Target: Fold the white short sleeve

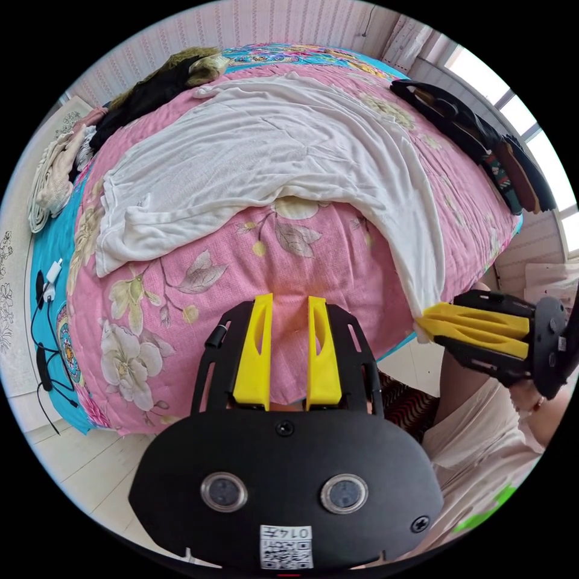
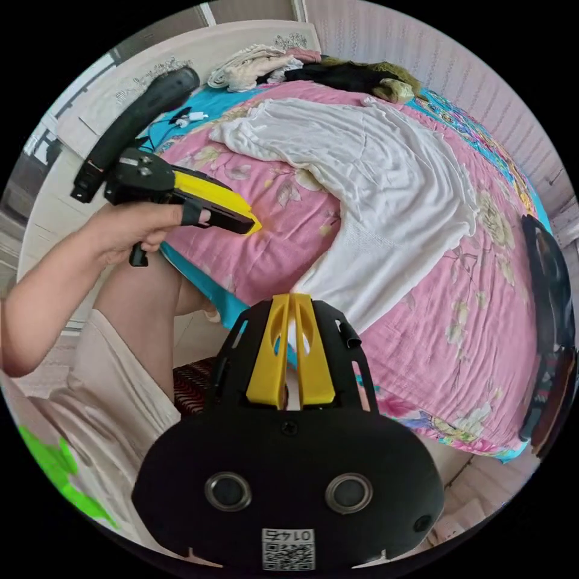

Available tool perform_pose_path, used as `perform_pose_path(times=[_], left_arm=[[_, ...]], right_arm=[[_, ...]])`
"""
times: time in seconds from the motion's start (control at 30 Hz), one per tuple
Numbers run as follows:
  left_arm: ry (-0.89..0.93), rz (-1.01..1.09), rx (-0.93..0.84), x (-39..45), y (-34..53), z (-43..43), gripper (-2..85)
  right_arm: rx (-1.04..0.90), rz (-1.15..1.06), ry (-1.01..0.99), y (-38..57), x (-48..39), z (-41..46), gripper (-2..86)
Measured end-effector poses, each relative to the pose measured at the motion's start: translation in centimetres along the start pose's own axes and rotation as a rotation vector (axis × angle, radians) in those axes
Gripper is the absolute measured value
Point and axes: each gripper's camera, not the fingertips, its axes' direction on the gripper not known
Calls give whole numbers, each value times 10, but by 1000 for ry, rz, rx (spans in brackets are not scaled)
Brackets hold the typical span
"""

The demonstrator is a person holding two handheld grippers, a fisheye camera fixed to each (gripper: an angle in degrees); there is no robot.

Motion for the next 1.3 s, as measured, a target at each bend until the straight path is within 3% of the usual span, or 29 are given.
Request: perform_pose_path(times=[0.13,0.53,0.93,1.3], left_arm=[[3,1,3,0,-2,0,93],[-15,5,-2,5,-11,0,94],[-15,8,-10,5,-25,-2,93],[-2,10,-13,4,-42,-6,93]], right_arm=[[-26,-9,-67,5,14,-11,22],[-98,-44,199,-4,24,-18,108],[-22,-19,24,-8,59,-54,113],[194,453,16,-37,286,-112,78]])
